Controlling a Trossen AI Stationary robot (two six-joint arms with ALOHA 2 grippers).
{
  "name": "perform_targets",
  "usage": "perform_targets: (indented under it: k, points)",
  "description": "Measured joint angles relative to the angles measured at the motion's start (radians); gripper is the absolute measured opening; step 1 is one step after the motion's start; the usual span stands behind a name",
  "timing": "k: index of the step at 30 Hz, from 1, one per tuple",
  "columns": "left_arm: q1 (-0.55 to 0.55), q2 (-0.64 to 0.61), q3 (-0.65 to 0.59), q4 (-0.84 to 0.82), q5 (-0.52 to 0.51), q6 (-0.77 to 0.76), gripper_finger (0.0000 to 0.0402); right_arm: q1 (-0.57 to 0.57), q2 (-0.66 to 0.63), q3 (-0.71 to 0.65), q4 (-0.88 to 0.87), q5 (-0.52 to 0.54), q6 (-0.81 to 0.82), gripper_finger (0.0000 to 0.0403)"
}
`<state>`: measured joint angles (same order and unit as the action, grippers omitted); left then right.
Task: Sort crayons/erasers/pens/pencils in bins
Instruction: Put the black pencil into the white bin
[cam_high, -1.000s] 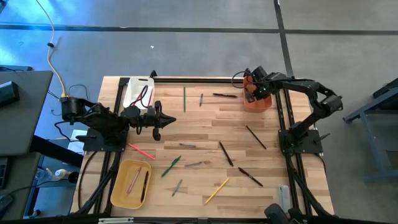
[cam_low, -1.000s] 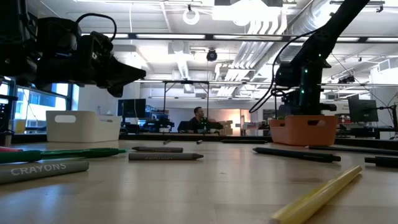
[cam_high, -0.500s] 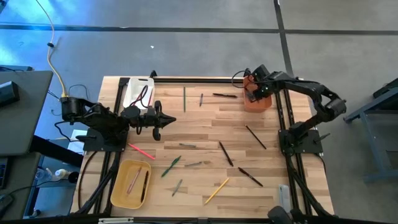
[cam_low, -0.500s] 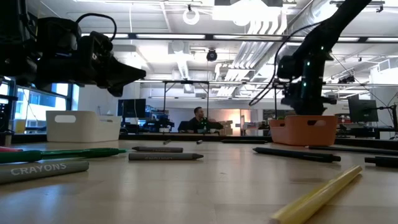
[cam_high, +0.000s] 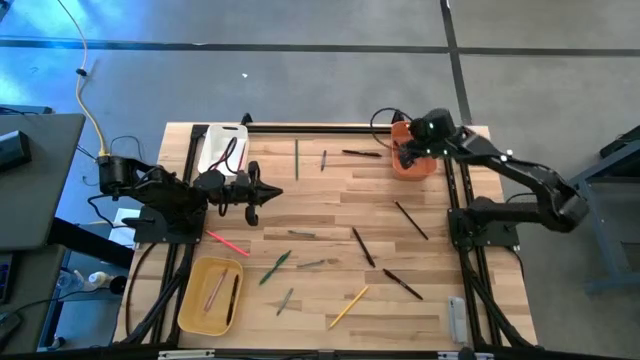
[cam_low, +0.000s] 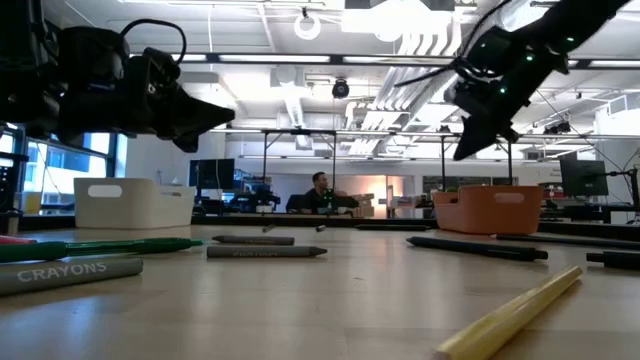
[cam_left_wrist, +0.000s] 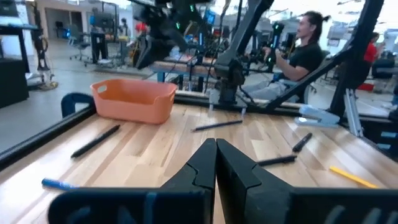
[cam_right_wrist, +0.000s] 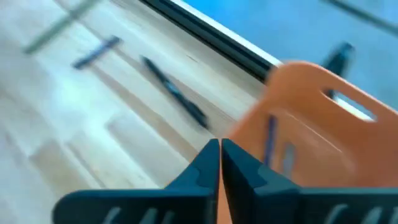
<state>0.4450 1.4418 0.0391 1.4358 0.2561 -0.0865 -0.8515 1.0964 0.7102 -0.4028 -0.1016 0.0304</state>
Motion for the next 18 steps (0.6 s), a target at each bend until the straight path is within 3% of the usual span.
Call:
perform_targets:
  k: [9, 18]
  points:
    - [0.0, 0.0, 0.0, 0.004, -0.016, -0.044, 0.0, 0.221, -0.192, -0.275, 0.356, -0.006, 0.126, 0.0002]
    - [0.0, 0.0, 0.0, 0.004, -0.016, -0.041, 0.0, 0.503, -0.263, -0.289, 0.342, 0.157, 0.157, 0.0005]
